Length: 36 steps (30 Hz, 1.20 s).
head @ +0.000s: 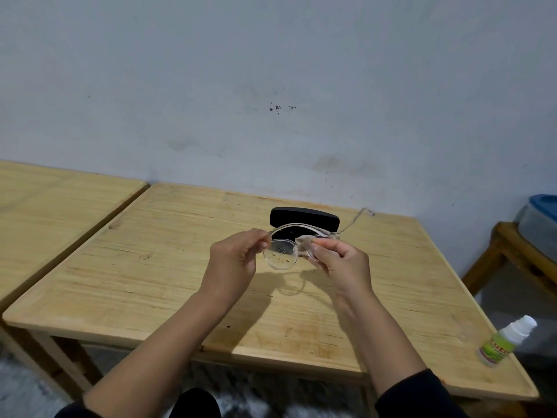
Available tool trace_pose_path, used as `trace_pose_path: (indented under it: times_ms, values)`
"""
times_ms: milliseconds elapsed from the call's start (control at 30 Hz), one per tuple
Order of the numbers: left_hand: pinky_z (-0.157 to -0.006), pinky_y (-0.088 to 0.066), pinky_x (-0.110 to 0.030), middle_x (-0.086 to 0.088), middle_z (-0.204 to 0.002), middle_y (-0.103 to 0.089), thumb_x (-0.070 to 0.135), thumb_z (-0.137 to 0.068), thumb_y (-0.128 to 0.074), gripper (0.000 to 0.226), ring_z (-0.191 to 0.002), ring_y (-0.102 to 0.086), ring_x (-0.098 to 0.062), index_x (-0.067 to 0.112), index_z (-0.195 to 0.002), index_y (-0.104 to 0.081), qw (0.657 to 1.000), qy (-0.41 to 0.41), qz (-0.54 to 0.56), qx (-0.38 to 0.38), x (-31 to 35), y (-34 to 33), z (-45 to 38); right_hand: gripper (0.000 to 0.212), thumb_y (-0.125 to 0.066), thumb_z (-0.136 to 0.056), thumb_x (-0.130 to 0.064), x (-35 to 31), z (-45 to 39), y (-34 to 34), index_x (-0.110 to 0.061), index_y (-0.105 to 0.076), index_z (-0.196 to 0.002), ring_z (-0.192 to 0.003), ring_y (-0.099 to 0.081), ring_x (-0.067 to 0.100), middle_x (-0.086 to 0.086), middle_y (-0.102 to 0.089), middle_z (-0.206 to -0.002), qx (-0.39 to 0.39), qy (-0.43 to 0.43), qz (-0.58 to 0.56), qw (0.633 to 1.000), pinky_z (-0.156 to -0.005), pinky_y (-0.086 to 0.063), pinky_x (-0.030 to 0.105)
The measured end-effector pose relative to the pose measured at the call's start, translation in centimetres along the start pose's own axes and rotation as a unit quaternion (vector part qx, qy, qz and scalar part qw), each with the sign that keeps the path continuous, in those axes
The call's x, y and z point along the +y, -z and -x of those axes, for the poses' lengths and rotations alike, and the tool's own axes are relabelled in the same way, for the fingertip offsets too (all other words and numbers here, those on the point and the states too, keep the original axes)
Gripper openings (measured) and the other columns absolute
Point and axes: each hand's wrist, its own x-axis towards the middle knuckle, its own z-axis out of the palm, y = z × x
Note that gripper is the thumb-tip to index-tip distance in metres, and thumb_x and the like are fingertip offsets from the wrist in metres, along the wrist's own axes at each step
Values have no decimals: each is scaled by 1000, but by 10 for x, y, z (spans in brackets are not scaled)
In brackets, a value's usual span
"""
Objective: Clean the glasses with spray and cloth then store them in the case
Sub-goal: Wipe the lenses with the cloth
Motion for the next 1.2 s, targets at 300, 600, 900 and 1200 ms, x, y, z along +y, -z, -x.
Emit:
trace_pose_path:
  times_ms: [300,600,900,1200]
  values:
    - [-63,-52,-29,0,-70,-69,-1,-79,-49,23,-70,-64,-11,16,-79,-64,999,43,-13,-16,-16,13,-8,17,-69,-76,6,-14,-3,18,-10,-72,-69,-63,-68,11,3,-72,-71,-178,4,165,970,-65,-58,20]
    - [-69,-55,-25,2,-77,-71,-6,-81,-50,29,-75,-67,-7,20,-83,-64,998,63,8,-11,-11,9,0,14,-70,-79,-6,3,12,5,-19,-70,-73,-67,-69,10,1,-71,-73,138,65,32,988,-62,-54,20]
    - [-64,-52,-12,-1,-73,-71,10,-84,-48,18,-75,-65,-8,20,-83,-63,999,6,49,-11,14,-4,12,13,-68,-81,-1,-5,15,-18,-13,-68,-76,-60,-68,-2,0,-67,-79,260,80,-169,947,-55,-50,9]
    - [-56,-50,-27,4,-72,-67,14,-84,-43,17,-63,-63,-14,24,-82,-58,1000,-3,19,-1,2,0,5,22,-71,-77,-5,5,7,-8,-23,-71,-64,-80,-70,18,-3,-73,-78,122,45,14,991,-73,-54,30]
